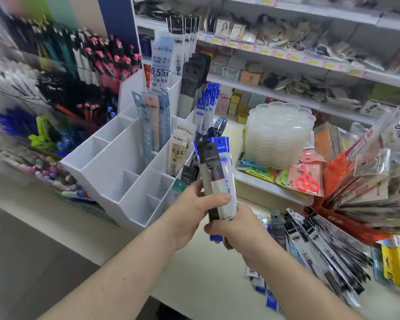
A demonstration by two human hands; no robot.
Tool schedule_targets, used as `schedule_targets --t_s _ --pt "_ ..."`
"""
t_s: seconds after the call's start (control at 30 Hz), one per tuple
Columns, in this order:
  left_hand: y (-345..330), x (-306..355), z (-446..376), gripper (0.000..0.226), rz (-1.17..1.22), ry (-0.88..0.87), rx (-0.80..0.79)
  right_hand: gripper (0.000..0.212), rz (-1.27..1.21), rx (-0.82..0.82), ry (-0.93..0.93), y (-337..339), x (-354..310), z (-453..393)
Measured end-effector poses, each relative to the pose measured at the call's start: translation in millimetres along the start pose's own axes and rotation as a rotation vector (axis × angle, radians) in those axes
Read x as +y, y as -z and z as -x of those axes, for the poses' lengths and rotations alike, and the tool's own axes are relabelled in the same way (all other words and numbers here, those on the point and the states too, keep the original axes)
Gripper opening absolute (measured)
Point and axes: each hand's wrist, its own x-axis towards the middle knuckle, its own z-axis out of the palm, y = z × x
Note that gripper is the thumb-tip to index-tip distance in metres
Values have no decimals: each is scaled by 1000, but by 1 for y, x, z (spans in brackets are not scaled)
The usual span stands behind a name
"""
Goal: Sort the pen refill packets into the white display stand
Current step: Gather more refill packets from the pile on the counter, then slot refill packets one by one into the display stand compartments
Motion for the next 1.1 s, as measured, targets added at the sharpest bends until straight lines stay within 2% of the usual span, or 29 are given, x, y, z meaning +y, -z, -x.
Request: schedule_targets --t_s 0.07,0.13,0.23,0.27,0.3,0.33,0.37,0.4,0.47,0.5,0.57,0.67,0.8,0.93,1.1 --pt "-1 -1 5 57 -24 22 8 20 17 7 13 -6 -2 2" --pt "-4 -3 6 39 -36 36 108 22 83 -35 34 -10 -5 5" --pt "-2 -4 5 29 -10 55 191 10 293 -201 9 0 -16 9" --pt "0 -2 5 27 12 51 195 12 402 -231 -24 7 -19 10" --pt "3 -2 5 26 25 38 195 27 508 -214 -50 14 -22 11" --pt "6 0 5 25 16 22 188 44 569 -124 -54 22 -25 10" --pt "9 1 5 22 -16 4 176 53 560 13 -27 28 -26 10" --pt "11 2 5 21 -54 -9 162 50 483 154 45 31 -27 8" --pt "11 3 4 20 -118 -22 135 29 278 326 224 27 -31 6" --pt "9 3 4 21 -150 -32 114 23 240 338 284 20 -35 5" --pt "3 3 4 24 -197 -62 53 28 283 329 325 8 -39 3" --pt "2 3 6 45 -178 -55 -35 36 401 395 308 2 -40 -1" --pt "12 8 9 55 79 52 -158 25 147 334 271 10 -35 -4" --pt "10 5 11 46 122 80 -151 16 49 323 250 12 -30 -1" --pt "7 5 15 31 57 76 -26 15 -115 308 235 12 -31 8"
